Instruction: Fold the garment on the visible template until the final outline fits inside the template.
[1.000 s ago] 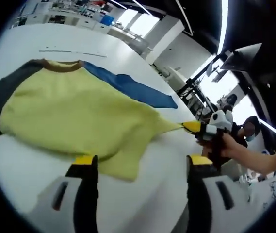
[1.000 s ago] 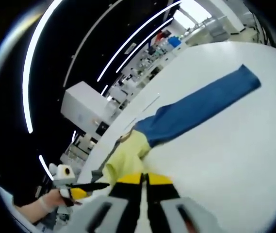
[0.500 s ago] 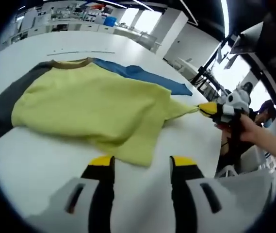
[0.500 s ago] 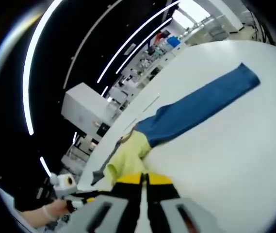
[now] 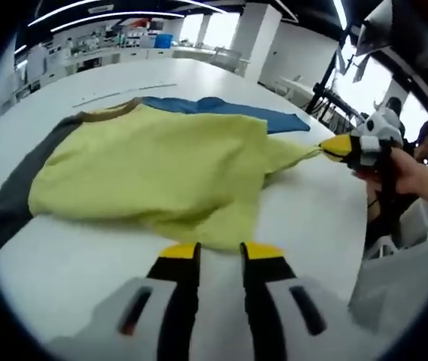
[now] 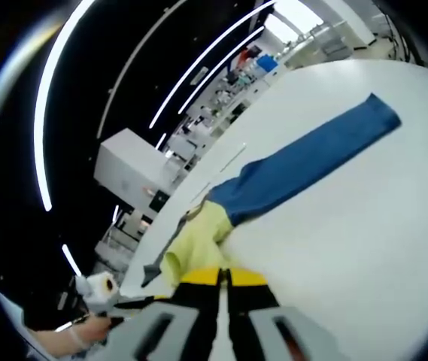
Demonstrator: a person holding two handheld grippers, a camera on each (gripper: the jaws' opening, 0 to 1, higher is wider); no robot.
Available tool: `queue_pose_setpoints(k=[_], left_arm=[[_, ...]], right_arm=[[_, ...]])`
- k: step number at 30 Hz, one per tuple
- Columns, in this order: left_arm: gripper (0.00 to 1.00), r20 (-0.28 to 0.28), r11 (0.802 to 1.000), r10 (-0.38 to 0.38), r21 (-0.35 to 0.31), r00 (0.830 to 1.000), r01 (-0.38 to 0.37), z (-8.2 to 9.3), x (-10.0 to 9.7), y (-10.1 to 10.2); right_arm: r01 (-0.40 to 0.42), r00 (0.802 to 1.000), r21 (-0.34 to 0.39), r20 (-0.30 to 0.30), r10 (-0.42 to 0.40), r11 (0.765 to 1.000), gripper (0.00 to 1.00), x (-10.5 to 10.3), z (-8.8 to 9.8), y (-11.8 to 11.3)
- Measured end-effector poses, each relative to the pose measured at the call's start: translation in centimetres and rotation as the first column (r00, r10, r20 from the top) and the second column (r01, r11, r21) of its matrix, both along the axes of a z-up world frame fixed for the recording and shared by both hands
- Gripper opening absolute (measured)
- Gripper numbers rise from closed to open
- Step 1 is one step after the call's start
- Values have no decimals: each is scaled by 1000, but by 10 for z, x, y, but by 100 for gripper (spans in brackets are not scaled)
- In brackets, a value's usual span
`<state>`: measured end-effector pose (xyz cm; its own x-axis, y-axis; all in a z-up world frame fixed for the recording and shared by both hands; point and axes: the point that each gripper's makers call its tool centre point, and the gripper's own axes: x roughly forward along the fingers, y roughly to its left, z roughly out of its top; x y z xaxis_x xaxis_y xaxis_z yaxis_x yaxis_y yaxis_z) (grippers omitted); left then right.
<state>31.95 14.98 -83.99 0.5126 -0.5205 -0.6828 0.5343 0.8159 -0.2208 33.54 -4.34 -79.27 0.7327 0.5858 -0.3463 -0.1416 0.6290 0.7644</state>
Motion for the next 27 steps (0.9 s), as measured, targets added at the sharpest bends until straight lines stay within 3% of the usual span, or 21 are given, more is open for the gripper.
queue_pose_setpoints(k=[3, 5, 8, 11, 18, 20, 24, 27], left_arm=[[14, -4, 1000, 2, 4, 1000, -2, -1, -2, -1], [9, 10, 999, -38, 36, 999, 38, -3, -6, -3], [5, -10, 1000, -11, -6, 1000, 11, 0, -9, -5], [2, -11, 1000, -11, -4, 1000, 11, 1, -8, -5], [0, -69, 998, 19, -58, 997, -23, -1, -13, -2], [0, -74, 998, 24, -64, 997, -29, -1, -14, 2], [0, -124, 975, 98, -188, 987, -120, 9, -17, 11], [0, -128, 973, 122, -181, 984, -144, 10, -25, 33]], right_arm=[[0, 1000, -1, -1, 0, 1000, 0, 0, -1, -1], [1, 1000, 2, -4, -1, 1000, 0, -1, -1, 0], [3, 1000, 4, -7, -3, 1000, 0, -2, -2, 0], [1, 1000, 3, -9, -1, 1000, 0, -4, -2, 1], [-1, 1000, 3, -9, 1, 1000, 0, -4, -3, 1], [-2, 1000, 4, -7, 2, 1000, 0, -3, -2, 0], [-7, 1000, 1, -2, 7, 1000, 0, -2, 0, 0], [-13, 1000, -2, -1, 13, 1000, 0, -3, 1, 0]])
